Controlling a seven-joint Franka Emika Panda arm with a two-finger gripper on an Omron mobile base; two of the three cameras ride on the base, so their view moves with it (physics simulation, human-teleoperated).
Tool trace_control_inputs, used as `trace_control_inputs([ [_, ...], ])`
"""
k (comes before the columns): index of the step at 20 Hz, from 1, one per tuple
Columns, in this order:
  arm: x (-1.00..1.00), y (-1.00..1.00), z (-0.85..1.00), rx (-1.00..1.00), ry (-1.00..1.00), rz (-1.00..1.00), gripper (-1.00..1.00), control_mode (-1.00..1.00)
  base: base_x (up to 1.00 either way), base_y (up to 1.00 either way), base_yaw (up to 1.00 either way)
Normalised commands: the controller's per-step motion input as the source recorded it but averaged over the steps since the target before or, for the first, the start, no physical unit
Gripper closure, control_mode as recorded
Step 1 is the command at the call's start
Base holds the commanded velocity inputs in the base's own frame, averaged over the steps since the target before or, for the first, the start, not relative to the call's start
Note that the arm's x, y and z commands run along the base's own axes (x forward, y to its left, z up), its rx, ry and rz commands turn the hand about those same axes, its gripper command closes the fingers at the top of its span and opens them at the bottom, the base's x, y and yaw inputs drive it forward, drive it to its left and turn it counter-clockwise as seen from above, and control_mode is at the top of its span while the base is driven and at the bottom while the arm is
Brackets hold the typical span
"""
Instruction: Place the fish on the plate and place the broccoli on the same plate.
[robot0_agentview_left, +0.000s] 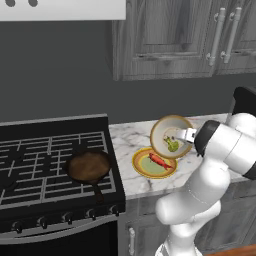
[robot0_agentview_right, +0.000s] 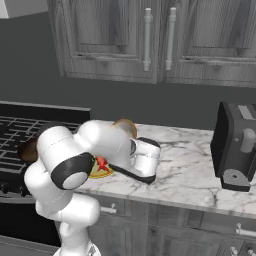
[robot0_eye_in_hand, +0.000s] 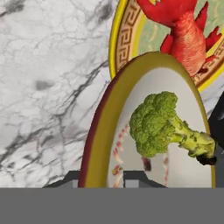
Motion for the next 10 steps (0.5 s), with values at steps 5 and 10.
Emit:
trace_control_inputs([
  [5, 0.27, 0.01, 0.0, -0.2, 0.04, 0.08, 1.0, -1.0, 0.0, 0.0, 0.0],
  [10, 0.2, 0.12, 0.0, -0.22, 0.06, 0.07, 1.0, -1.0, 0.0, 0.0, 0.0],
])
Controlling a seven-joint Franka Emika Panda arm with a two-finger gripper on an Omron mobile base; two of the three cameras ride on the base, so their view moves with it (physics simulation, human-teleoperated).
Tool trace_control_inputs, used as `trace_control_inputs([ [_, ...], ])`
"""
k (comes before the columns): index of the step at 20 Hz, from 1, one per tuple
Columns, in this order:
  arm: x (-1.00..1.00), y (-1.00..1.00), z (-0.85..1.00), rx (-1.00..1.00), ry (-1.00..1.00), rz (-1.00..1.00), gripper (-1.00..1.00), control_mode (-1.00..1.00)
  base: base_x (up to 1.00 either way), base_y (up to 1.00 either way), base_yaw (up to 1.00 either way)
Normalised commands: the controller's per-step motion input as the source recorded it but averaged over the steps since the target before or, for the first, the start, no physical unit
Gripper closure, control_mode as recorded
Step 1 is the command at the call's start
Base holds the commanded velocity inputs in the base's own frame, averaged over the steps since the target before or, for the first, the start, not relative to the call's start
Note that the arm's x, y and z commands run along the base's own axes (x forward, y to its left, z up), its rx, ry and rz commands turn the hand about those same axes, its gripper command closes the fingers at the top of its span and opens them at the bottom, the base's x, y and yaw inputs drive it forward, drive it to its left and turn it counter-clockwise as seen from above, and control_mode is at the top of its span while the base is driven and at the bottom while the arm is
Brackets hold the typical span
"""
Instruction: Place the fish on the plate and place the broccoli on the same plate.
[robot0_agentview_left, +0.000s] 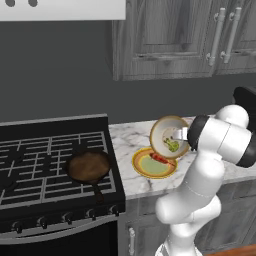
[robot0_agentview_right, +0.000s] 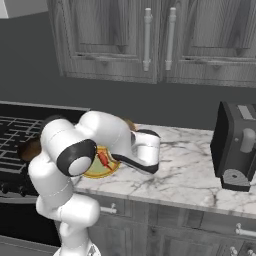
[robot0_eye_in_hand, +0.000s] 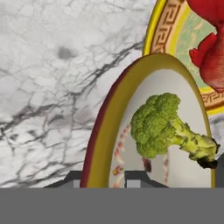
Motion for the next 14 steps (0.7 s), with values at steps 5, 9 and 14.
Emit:
trace_control_inputs([
  [5, 0.02, 0.15, 0.22, -0.21, 0.0, 0.05, 1.0, -1.0, 0.0, 0.0, 0.0],
  [9, 0.0, 0.26, 0.5, -0.22, -0.06, 0.03, 1.0, -1.0, 0.0, 0.0, 0.0],
  [14, 0.0, 0.44, 0.56, -0.3, -0.16, 0.0, 1.0, -1.0, 0.0, 0.0, 0.0],
])
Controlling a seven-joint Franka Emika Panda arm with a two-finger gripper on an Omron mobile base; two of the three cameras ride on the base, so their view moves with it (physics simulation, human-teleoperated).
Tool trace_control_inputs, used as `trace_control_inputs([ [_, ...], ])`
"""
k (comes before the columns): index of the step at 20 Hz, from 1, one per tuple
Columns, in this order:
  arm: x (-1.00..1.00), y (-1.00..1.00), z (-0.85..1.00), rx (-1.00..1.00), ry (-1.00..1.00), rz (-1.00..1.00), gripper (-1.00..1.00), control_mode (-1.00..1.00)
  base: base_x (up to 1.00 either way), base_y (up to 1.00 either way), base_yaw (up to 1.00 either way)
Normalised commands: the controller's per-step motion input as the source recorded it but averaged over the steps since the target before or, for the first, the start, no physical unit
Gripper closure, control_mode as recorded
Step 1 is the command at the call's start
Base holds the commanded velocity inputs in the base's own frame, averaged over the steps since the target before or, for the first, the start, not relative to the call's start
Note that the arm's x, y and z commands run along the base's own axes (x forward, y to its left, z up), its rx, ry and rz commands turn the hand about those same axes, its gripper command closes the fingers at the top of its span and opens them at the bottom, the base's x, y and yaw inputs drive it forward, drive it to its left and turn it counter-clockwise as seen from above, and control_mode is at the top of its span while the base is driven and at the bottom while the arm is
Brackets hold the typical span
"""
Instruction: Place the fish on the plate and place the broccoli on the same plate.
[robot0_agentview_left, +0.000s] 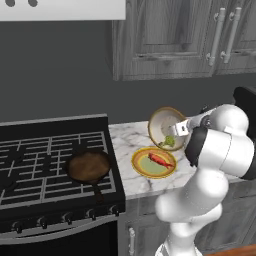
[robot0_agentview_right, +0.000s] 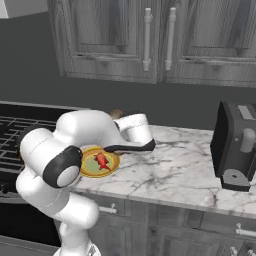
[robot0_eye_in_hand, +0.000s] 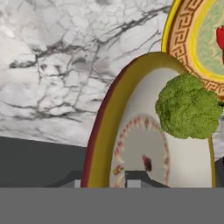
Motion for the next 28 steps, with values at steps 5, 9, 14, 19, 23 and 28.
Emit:
trace_control_inputs([
  [5, 0.0, 0.47, 0.31, -0.31, -0.08, 0.0, 1.0, -1.0, 0.0, 0.0, 0.0],
  [9, 0.0, 0.38, 0.19, -0.29, -0.03, 0.0, 1.0, -1.0, 0.0, 0.0, 0.0],
  [14, -0.02, 0.15, 0.42, -0.21, -0.06, 0.0, 1.0, -1.0, 0.0, 0.0, 0.0],
  [19, -0.33, -0.32, 0.65, 0.0, -0.3, -0.11, 1.0, -1.0, 0.0, 0.0, 0.0],
  [23, -0.73, -0.64, -0.01, 0.05, -0.28, -0.24, 1.0, -1.0, 0.0, 0.0, 0.0],
  [28, -0.99, -0.8, -0.03, 0.18, -0.07, -0.19, 1.0, -1.0, 0.0, 0.0, 0.0],
])
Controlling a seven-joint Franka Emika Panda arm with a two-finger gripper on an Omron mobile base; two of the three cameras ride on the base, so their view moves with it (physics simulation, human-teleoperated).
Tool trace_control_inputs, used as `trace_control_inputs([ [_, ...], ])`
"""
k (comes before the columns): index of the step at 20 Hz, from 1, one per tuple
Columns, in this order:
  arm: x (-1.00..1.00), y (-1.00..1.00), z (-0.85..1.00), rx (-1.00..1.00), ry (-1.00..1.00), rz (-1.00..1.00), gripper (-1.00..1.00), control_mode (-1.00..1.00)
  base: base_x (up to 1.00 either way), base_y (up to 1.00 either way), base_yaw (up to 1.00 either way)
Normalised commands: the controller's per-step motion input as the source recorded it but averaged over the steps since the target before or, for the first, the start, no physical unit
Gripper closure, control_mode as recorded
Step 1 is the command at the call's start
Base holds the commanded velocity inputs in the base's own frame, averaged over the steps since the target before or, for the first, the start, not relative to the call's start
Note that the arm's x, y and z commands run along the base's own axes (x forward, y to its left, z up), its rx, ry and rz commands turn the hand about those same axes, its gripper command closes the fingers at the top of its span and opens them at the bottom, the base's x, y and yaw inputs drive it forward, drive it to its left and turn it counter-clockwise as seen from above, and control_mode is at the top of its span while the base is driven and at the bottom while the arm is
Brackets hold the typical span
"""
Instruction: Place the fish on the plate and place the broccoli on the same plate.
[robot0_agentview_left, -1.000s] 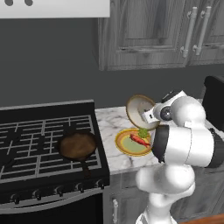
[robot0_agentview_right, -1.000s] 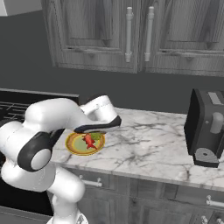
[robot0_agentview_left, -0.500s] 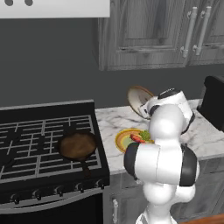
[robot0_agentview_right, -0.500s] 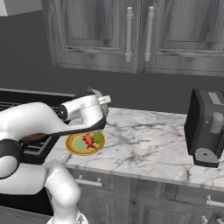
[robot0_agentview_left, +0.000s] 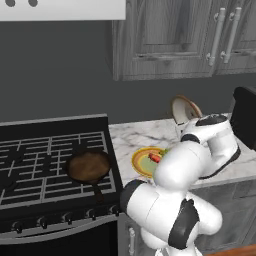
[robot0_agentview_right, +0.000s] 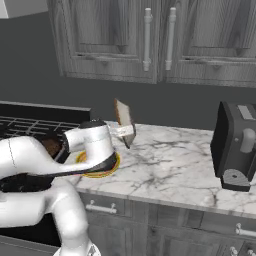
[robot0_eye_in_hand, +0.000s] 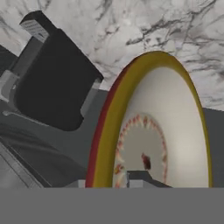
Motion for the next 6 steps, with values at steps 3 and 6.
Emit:
trace_control_inputs([
  [3, -0.99, -0.76, 0.11, 0.34, 0.0, -0.12, 1.0, -1.0, 0.0, 0.0, 0.0],
  [6, -0.83, -0.59, 0.27, 0.49, 0.0, -0.09, 1.0, -1.0, 0.0, 0.0, 0.0],
])
